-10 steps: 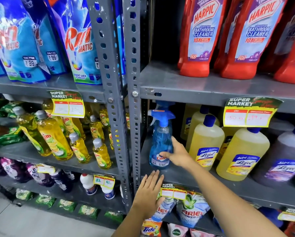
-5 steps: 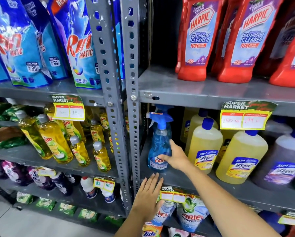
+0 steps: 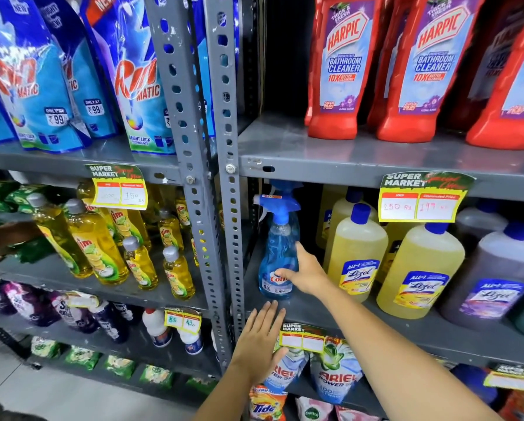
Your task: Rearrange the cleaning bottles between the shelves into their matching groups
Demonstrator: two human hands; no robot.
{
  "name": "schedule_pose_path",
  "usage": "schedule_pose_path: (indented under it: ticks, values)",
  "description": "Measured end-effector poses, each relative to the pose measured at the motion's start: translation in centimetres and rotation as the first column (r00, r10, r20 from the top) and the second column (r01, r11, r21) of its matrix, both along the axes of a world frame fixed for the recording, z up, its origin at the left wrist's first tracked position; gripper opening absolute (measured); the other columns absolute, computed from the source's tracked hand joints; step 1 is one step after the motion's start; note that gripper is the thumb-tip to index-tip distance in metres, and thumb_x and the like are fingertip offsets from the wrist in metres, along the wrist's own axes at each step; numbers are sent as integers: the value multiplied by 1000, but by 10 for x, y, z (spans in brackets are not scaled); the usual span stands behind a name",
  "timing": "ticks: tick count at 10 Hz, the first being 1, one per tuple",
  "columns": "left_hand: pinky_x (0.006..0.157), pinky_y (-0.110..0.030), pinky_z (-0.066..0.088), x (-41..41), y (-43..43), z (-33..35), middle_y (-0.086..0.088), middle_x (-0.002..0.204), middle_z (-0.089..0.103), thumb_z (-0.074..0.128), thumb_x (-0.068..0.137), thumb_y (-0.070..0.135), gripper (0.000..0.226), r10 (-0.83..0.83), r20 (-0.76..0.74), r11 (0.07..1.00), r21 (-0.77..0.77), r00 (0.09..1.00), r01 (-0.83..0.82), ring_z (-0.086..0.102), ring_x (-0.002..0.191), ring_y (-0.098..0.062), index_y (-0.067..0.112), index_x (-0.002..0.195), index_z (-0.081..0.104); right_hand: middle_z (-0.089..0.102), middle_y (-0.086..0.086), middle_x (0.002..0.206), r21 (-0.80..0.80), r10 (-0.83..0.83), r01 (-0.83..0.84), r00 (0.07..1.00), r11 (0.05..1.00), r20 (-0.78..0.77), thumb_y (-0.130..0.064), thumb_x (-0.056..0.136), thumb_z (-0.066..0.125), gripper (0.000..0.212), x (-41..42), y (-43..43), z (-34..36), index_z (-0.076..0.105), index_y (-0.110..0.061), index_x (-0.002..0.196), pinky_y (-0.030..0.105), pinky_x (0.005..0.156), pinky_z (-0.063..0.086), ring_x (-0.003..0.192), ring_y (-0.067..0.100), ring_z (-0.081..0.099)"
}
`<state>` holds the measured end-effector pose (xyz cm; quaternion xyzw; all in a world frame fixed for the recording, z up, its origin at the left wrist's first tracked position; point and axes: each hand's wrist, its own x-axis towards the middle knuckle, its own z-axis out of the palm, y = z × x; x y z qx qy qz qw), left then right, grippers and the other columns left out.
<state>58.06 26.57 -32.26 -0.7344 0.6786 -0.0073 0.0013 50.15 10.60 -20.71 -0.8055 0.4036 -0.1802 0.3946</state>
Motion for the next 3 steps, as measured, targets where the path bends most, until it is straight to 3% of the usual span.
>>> schedule_pose_path:
  ticks: [2, 3]
  values:
    - [118, -43, -12, -1, 0, 1, -8, 161, -13, 26, 100, 53, 75, 15, -6, 1000, -3, 1000, -15, -17, 146, -24, 15, 151, -14, 57, 4, 137, 50, 21, -22, 999, 999, 31, -25, 82, 76, 75, -2, 4, 1, 31, -20, 142, 41, 103, 47, 124, 22, 56]
    - [118, -44, -13, -5, 1, 2, -8, 161, -14, 24, 101, 52, 73, 26, -10, 1000, 17, 1000, -26, -19, 145, -23, 15, 150, -15, 57, 0, 131, 44, -58, 51, 986, 998, 157, -28, 78, 79, 86, -13, 9, -5, 25, -23, 145, 38, 102, 48, 120, 17, 56]
